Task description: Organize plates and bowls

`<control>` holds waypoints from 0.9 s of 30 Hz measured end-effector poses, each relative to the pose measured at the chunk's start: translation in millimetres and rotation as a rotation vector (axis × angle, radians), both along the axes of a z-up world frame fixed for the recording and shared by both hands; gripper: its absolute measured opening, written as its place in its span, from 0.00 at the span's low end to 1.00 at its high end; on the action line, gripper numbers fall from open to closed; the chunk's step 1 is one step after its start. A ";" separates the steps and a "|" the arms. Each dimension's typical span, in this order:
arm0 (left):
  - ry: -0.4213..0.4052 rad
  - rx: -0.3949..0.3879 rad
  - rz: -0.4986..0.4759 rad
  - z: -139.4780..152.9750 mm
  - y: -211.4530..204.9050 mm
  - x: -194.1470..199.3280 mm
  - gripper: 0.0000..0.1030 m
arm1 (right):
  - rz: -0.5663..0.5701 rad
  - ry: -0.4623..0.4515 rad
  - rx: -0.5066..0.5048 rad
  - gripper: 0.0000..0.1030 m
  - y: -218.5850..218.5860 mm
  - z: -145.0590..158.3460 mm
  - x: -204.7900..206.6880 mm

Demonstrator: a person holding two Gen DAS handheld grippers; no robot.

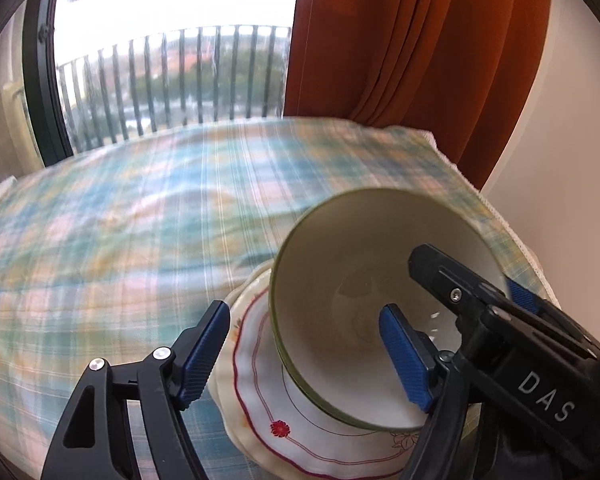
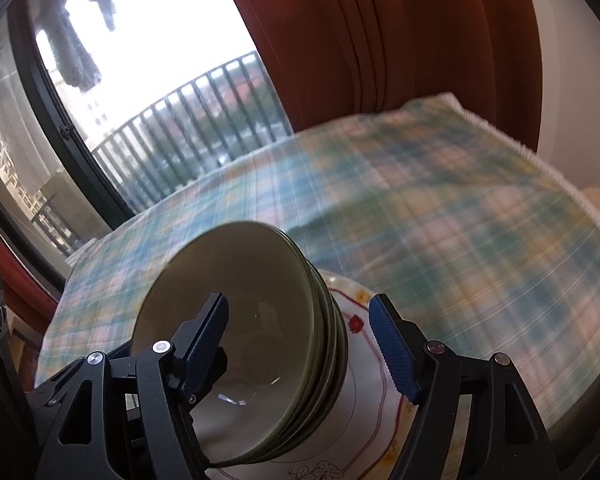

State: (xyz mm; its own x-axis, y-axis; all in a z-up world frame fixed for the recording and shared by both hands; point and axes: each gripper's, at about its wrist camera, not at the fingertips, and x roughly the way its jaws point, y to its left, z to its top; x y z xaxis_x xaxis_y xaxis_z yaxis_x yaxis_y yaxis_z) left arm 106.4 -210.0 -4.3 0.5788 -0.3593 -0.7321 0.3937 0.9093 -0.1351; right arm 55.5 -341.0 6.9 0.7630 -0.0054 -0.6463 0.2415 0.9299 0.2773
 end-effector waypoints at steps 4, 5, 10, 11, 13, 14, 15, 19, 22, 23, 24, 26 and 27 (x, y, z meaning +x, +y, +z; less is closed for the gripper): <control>-0.129 0.008 0.012 16.6 6.9 -17.2 0.81 | -0.033 -0.081 -0.070 0.76 6.0 17.7 -14.6; -0.152 0.009 0.015 18.9 9.5 -20.6 0.82 | -0.043 -0.096 -0.086 0.78 8.1 21.0 -18.6; -0.292 0.033 0.066 19.5 27.9 -42.4 0.85 | -0.018 -0.128 -0.163 0.80 28.7 27.8 -34.9; -0.292 0.027 0.074 18.5 32.5 -44.9 0.86 | -0.009 -0.129 -0.173 0.80 33.2 27.8 -37.2; -0.288 0.013 0.091 16.9 42.4 -49.0 0.88 | 0.009 -0.134 -0.185 0.80 41.2 27.0 -42.2; -0.289 0.008 0.103 15.5 48.1 -52.4 0.90 | 0.020 -0.137 -0.186 0.80 45.5 26.2 -45.1; -0.295 0.007 0.121 14.2 55.2 -56.5 0.90 | 0.028 -0.139 -0.188 0.80 49.7 25.4 -48.1; -0.323 0.018 0.166 7.2 73.8 -73.3 0.94 | 0.057 -0.161 -0.206 0.80 67.4 17.5 -63.4; -0.334 0.024 0.205 -0.9 90.7 -86.0 0.96 | 0.077 -0.174 -0.226 0.81 79.0 10.0 -70.8; -0.338 0.023 0.214 -3.5 94.5 -89.7 0.97 | 0.086 -0.176 -0.228 0.81 82.7 8.0 -72.7; -0.344 0.021 0.222 -5.0 98.6 -92.3 0.97 | 0.093 -0.179 -0.229 0.82 86.1 6.6 -74.9; -0.362 0.028 0.248 -8.6 105.9 -98.1 0.98 | 0.103 -0.187 -0.233 0.83 92.0 2.6 -79.1; -0.372 0.033 0.272 -11.6 111.3 -99.6 0.98 | 0.103 -0.186 -0.232 0.83 94.6 -0.1 -80.3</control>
State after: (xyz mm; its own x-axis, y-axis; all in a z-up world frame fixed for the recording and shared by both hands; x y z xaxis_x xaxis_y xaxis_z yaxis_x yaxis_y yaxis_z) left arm 6.8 -98.8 -15.9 0.8743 -0.1382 -0.4652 0.1567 0.9876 0.0012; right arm -24.9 -246.5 6.7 0.8722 -0.0533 -0.4863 0.1080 0.9905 0.0852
